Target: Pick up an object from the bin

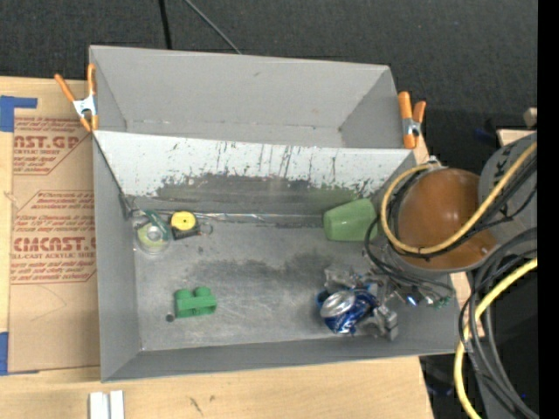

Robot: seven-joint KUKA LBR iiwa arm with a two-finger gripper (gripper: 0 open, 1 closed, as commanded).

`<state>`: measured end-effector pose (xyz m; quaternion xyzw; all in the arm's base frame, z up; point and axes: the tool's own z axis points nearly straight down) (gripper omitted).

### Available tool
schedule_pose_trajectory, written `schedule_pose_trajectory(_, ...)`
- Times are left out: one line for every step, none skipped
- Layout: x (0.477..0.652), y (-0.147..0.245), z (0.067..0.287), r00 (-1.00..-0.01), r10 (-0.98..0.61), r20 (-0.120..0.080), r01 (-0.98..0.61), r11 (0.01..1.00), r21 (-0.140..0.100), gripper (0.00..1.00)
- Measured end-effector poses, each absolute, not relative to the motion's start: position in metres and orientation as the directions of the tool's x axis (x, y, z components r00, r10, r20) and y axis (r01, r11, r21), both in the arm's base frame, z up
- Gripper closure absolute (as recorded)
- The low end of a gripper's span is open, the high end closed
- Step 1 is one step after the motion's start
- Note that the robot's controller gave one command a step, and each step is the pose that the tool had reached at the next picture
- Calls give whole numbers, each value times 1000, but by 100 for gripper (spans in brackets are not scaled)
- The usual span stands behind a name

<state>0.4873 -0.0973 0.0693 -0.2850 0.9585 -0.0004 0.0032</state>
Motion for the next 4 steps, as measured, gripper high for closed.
schedule_pose_trajectory(487,-97,72,-838,-546,-2,-546,838,0,100)
schedule_pose_trajectory(491,-98,189,-841,-540,-7,-540,841,-5,100)
schedule_pose_trajectory(497,-110,272,-565,-825,-4,-825,565,-5,100)
schedule_pose_trajectory(550,-119,262,-138,-990,-4,-990,138,-2,100)
